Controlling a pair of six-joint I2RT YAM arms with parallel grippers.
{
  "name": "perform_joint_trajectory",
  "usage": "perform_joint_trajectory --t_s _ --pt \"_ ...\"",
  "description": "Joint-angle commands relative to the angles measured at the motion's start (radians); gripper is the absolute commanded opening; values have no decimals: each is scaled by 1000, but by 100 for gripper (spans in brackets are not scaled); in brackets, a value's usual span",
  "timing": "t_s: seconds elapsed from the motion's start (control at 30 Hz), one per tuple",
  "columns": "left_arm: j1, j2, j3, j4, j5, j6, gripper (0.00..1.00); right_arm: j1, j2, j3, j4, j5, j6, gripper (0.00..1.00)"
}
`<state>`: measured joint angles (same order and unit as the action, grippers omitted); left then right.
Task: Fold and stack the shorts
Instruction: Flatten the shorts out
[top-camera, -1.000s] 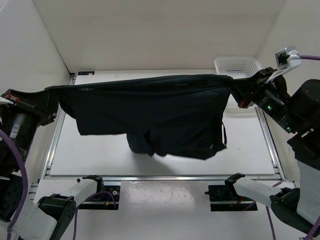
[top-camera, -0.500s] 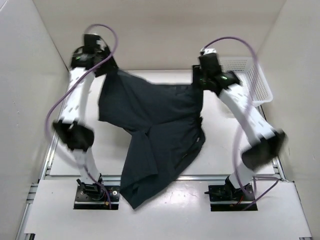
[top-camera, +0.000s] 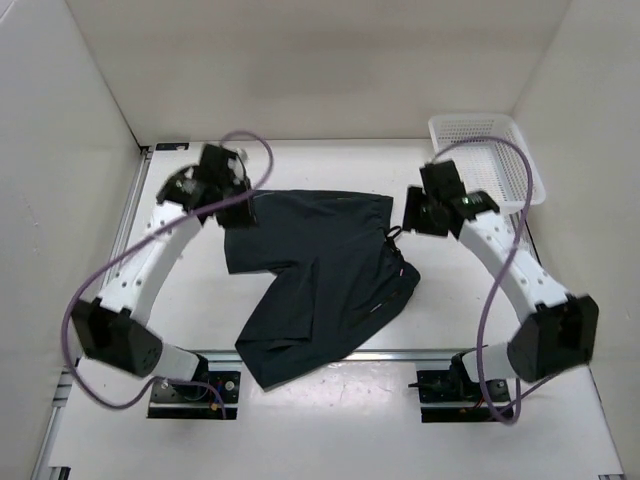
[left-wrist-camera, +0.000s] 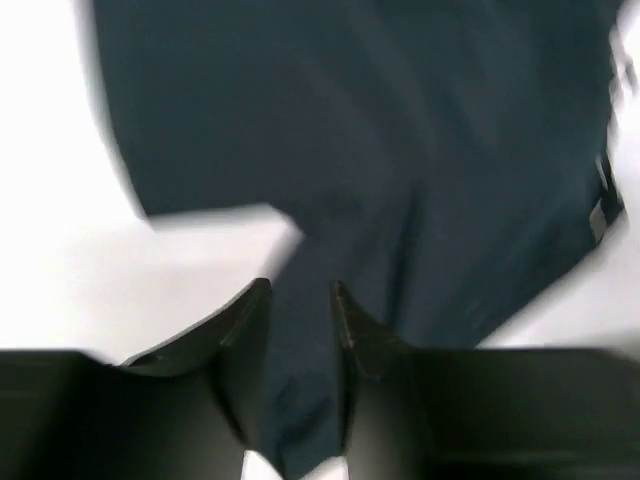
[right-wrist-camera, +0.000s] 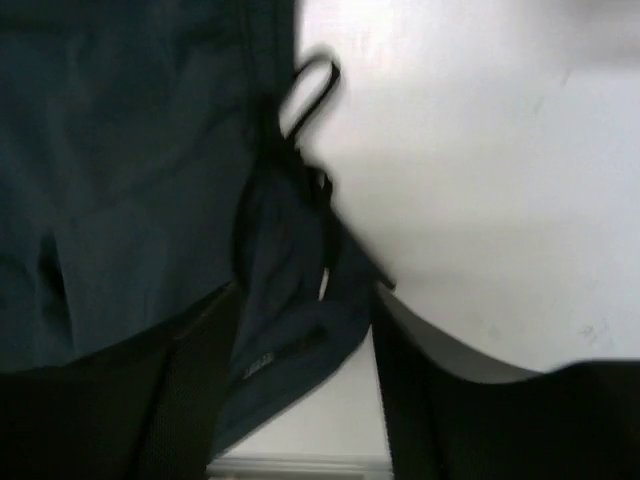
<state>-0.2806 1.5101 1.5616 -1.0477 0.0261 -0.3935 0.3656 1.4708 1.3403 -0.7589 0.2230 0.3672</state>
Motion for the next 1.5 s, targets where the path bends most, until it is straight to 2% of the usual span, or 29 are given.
perform_joint_trajectory --t_s 0.0,0.03,0.07,0.1,0.13,0.2,0.23,0.27,0.33,0.37,0.4,0.47,0.57,0.6,0.67,0.7,0.77,0.87,1.03,1.07,1.23,1.27,1.37,1.4,1.47 --pt "-170 -34 -217 67 78 -45 36 -20 -125 -217 29 -151 111 58" --pt "-211 -50 -306 80 90 -79 35 -20 -154 -263 29 -172 133 51" --pt "-248 -50 -345 101 90 -102 38 -30 -215 -347 29 -215 157 41" --pt "-277 -50 -380 113 90 -125 41 -30 -248 -389 29 -235 205 34" --pt "-323 -50 -447 130 90 -164 49 -30 -303 -424 29 -247 228 29" --pt "-357 -22 -501 185 109 -200 62 -30 -351 -518 29 -261 281 28" --pt "-389 -11 -523 207 123 -209 67 -40 -383 -542 38 -261 292 35" --pt "-403 4 -555 230 132 -226 74 -40 -395 -582 38 -261 292 64" --pt "-437 73 -564 270 132 -237 74 -50 -405 -605 38 -261 303 77" --pt "-437 99 -564 270 98 -248 71 -50 -405 -606 38 -273 303 80" --pt "-446 122 -564 270 80 -248 63 -50 -405 -618 38 -274 303 82" --pt "-447 151 -564 279 69 -258 56 -50 -405 -618 38 -274 303 83" --pt "-447 162 -555 279 43 -258 54 -59 -415 -627 38 -254 303 85" --pt "-447 176 -555 279 43 -248 54 -59 -415 -627 38 -254 303 89" --pt "-447 211 -555 279 34 -239 45 -59 -415 -638 38 -254 303 92" --pt "-447 220 -546 279 34 -239 36 -59 -405 -647 47 -254 303 95" --pt "-436 220 -546 279 34 -239 10 -59 -393 -658 73 -266 303 95" --pt "-436 141 -546 250 34 -239 10 -59 -373 -681 122 -298 321 95" --pt "-416 33 -526 150 21 -239 10 -88 -297 -702 219 -332 332 86" --pt "-416 18 -526 140 21 -239 10 -97 -258 -702 236 -341 332 80" --pt "-353 -68 -526 101 48 -200 10 -122 -135 -713 361 -372 323 64" --pt "-342 -77 -526 88 48 -200 10 -122 -101 -701 372 -372 323 50" --pt "-275 -111 -526 57 48 -179 10 -122 -46 -676 401 -363 312 22" --pt "-252 -120 -526 57 57 -179 10 -122 -34 -659 402 -363 302 4" --pt "-179 -140 -526 46 46 -166 10 -131 -24 -647 383 -335 302 0"
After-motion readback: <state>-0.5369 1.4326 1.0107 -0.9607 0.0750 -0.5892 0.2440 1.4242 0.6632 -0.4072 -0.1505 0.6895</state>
